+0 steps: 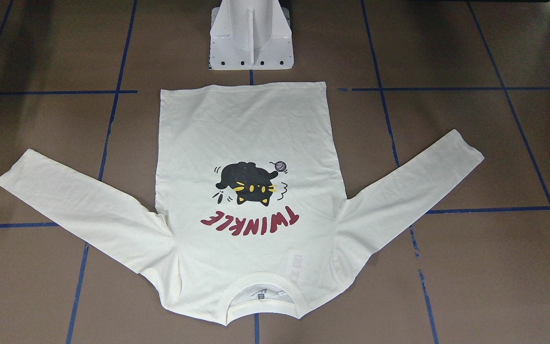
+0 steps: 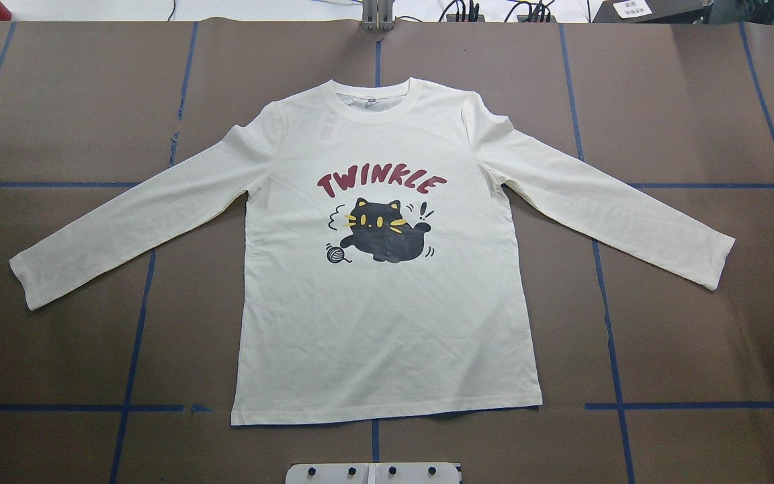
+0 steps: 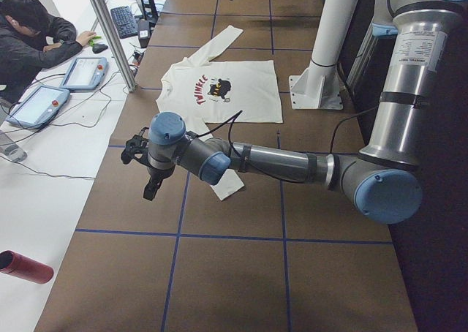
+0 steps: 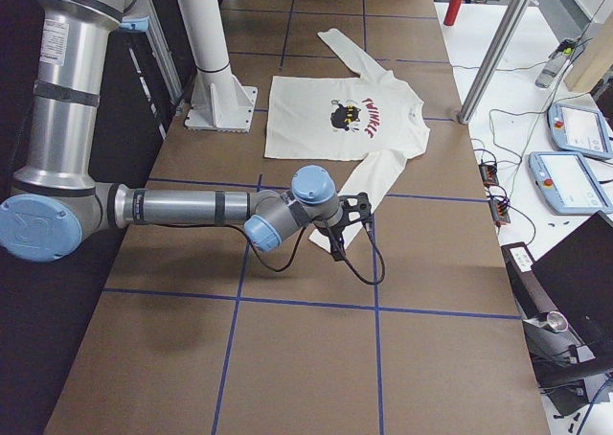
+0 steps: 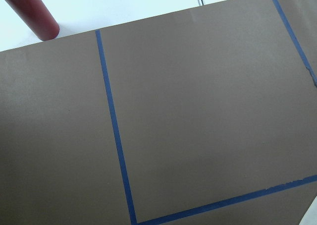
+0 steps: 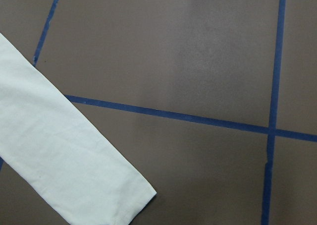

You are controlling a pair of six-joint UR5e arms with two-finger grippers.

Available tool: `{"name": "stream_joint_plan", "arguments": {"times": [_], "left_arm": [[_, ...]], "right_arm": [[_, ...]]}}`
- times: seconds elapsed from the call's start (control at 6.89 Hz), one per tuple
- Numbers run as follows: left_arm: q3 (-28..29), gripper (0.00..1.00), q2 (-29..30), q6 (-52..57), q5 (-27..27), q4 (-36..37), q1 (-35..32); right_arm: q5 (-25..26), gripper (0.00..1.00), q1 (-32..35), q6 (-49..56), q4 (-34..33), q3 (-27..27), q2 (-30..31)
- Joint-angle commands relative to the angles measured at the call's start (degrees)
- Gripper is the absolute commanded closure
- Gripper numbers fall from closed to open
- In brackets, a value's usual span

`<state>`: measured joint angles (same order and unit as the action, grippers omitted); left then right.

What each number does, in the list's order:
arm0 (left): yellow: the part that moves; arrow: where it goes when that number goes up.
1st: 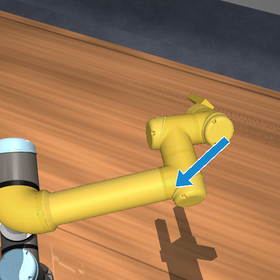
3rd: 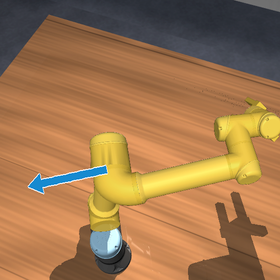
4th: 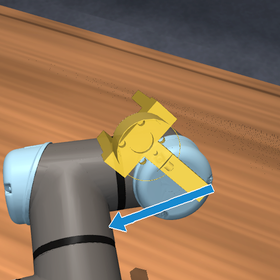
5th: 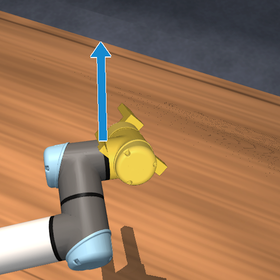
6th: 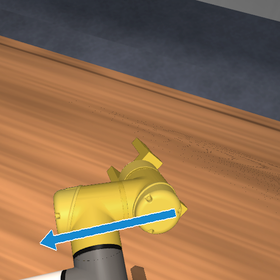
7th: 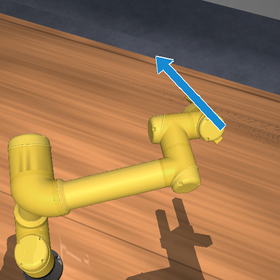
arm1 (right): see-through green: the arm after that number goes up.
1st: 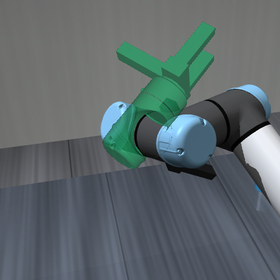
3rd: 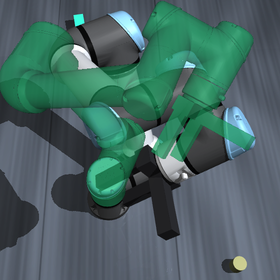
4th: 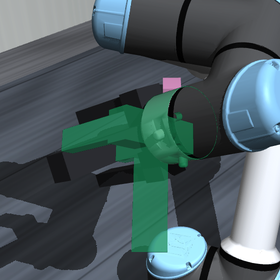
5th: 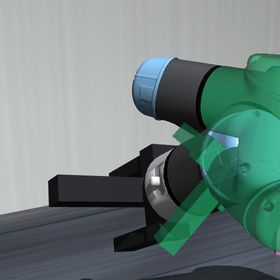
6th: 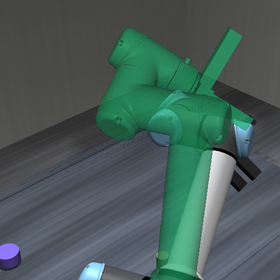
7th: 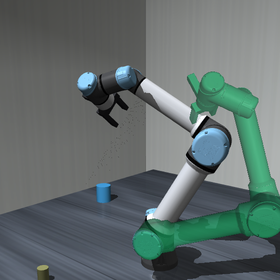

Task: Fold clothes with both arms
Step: 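Move the right gripper toward the sleeve cuff nearest it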

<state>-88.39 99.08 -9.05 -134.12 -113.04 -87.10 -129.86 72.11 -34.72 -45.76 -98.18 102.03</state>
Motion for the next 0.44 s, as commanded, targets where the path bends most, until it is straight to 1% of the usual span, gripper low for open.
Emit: {"name": "stream_joint_plan", "arguments": {"times": [0.0, 0.15, 0.29], "left_arm": [[-1.0, 0.0, -0.1, 0.0, 0.0, 0.0, -0.1], [-1.0, 0.0, -0.1, 0.0, 0.0, 0.0, -0.1], [-1.4, 0.0, -0.2, 0.0, 0.0, 0.0, -0.1]], "right_arm": [[11.5, 0.3, -12.5, -19.0, 20.4, 9.6, -0.1], [11.7, 0.37, -13.7, -20.5, 23.3, 13.8, -3.6], [12.6, 0.37, -14.4, -20.6, 23.4, 16.8, -5.9]]}}
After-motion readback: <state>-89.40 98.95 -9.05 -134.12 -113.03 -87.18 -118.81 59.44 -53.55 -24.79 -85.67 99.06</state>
